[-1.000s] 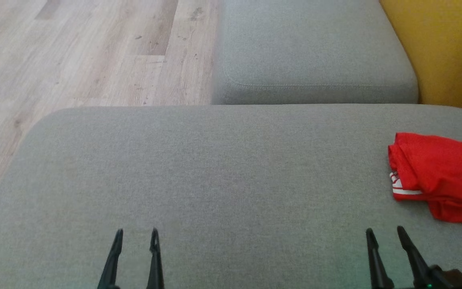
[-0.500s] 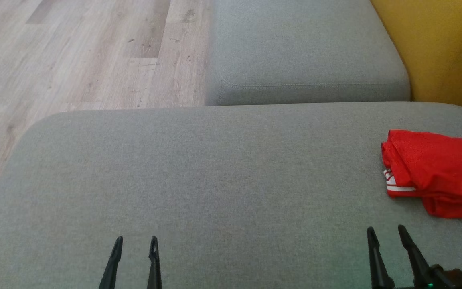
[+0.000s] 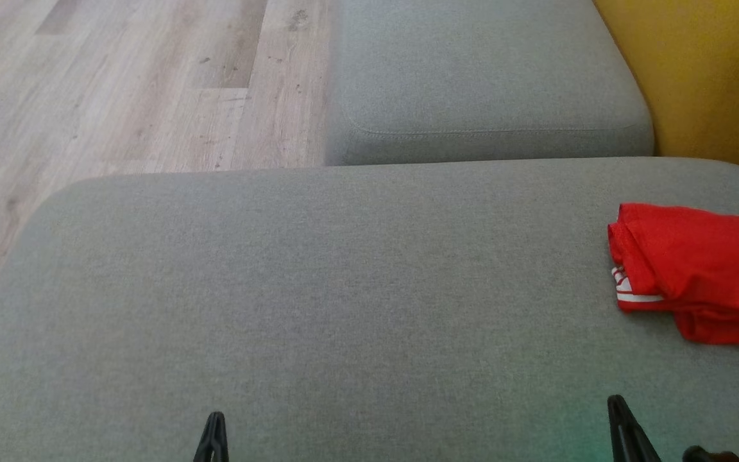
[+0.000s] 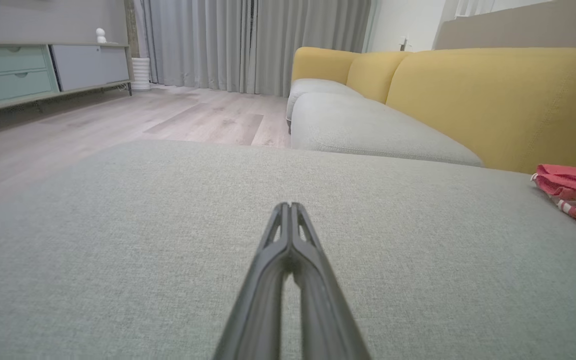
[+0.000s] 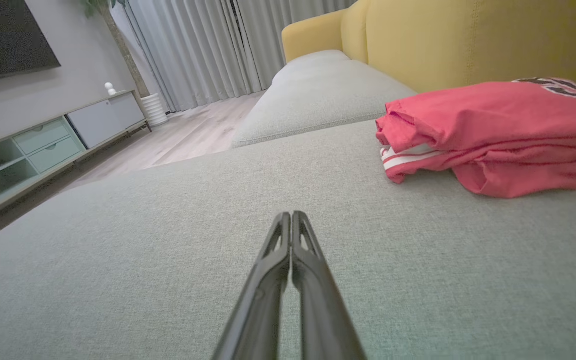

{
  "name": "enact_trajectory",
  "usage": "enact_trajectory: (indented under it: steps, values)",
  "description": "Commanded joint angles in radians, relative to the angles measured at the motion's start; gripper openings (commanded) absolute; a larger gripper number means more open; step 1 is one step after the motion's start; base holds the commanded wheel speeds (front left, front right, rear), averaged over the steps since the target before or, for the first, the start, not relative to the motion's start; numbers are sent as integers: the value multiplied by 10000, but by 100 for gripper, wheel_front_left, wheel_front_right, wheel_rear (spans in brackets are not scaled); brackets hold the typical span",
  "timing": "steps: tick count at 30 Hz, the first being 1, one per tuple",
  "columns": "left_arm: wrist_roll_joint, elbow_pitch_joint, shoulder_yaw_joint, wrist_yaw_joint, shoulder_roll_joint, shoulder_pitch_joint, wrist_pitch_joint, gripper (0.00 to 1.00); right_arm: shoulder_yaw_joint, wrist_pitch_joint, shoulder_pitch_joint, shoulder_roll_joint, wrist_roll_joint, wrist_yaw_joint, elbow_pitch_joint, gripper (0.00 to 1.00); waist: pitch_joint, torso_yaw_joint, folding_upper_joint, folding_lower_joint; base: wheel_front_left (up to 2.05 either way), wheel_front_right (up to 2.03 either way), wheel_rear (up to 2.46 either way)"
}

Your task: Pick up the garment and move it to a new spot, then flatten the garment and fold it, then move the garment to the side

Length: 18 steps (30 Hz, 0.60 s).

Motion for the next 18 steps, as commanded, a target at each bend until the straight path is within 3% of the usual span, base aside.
enact_trajectory:
  steps: [1, 18]
  values:
    - [-307, -282, 150, -64, 65, -432, 26, 0, -50, 37, -462, -74, 321, -1, -288, 0, 17, -8, -1, 0, 0, 0, 0]
    - [-2360, 14, 443, -381, 157, -994, 395, 0, -140, 410, -992, -165, 2271, -2, -168, 0, 200, -101, -1, 0, 0, 0, 0]
